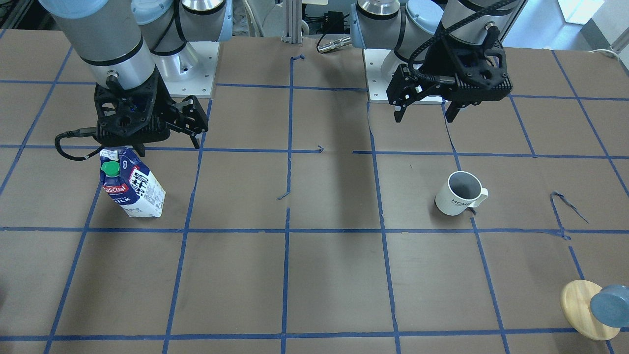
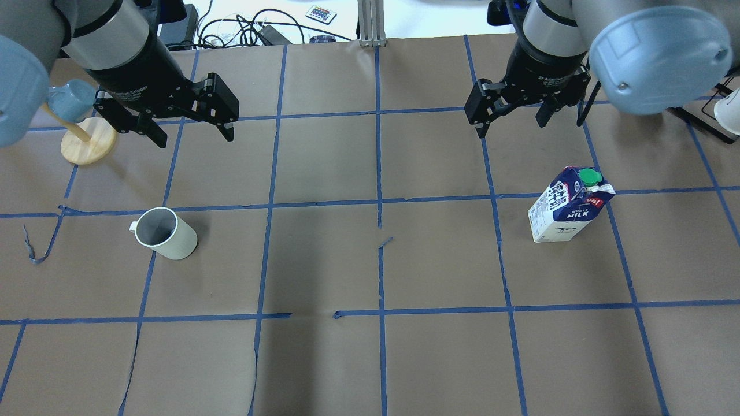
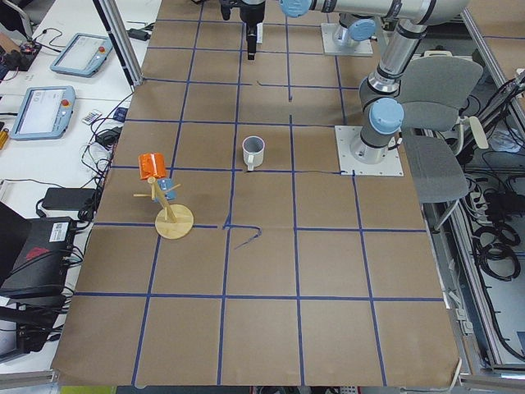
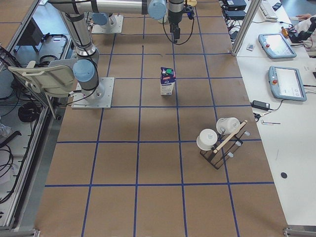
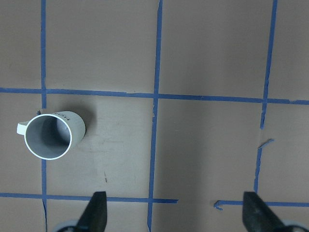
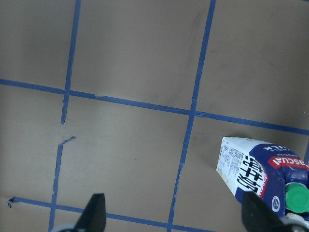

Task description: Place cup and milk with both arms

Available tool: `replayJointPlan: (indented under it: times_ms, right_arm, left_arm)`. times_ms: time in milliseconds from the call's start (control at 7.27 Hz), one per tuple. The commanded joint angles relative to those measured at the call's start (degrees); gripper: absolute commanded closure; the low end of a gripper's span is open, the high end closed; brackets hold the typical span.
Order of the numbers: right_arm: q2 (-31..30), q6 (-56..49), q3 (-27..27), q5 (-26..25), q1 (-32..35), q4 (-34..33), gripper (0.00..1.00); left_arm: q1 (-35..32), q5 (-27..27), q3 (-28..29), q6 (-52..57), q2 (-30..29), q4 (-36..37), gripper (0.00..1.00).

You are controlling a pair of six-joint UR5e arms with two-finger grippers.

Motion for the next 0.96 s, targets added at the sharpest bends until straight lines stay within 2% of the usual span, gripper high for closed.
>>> replayJointPlan:
  times_ms: [0, 138, 275, 412, 550, 688, 825]
  right_arm:
    - [0.0, 0.0, 0.0, -0.1, -0.1, 0.0, 0.0]
    - [0.0, 0.0, 0.0, 0.0, 0.0, 0.0, 0.0]
    - [0.0, 0.0, 0.0, -0.1, -0.1, 0.0, 0.0]
    - [0.0, 0.0, 0.0, -0.1, -0.1, 0.0, 0.0]
    - [0.4, 0.1, 0.0, -0.4, -1.3, 0.8, 0.0]
    - [0.4, -0.7, 0.4, -0.6, -4.2, 1.1, 0.0]
    - [0.4, -1.3, 2.4, -0.3, -6.5, 0.5, 0.0]
  left_arm:
    - [0.1, 0.6, -0.9, 0.0, -0.3, -0.2, 0.0]
    - [1.1, 0.5, -4.0, -0.3, -0.9, 2.3, 0.0]
    - [1.8, 0.5, -11.0, 0.6, -1.5, 11.5, 0.0]
    - [5.0, 0.5, -18.3, 7.0, -2.3, 20.2, 0.0]
    - [10.1, 0.5, -21.8, 15.6, -3.5, 21.9, 0.0]
    - [13.8, 2.0, -22.4, 21.4, -5.3, 21.7, 0.05]
    - [14.6, 4.5, -23.4, 21.6, -7.2, 21.9, 0.07]
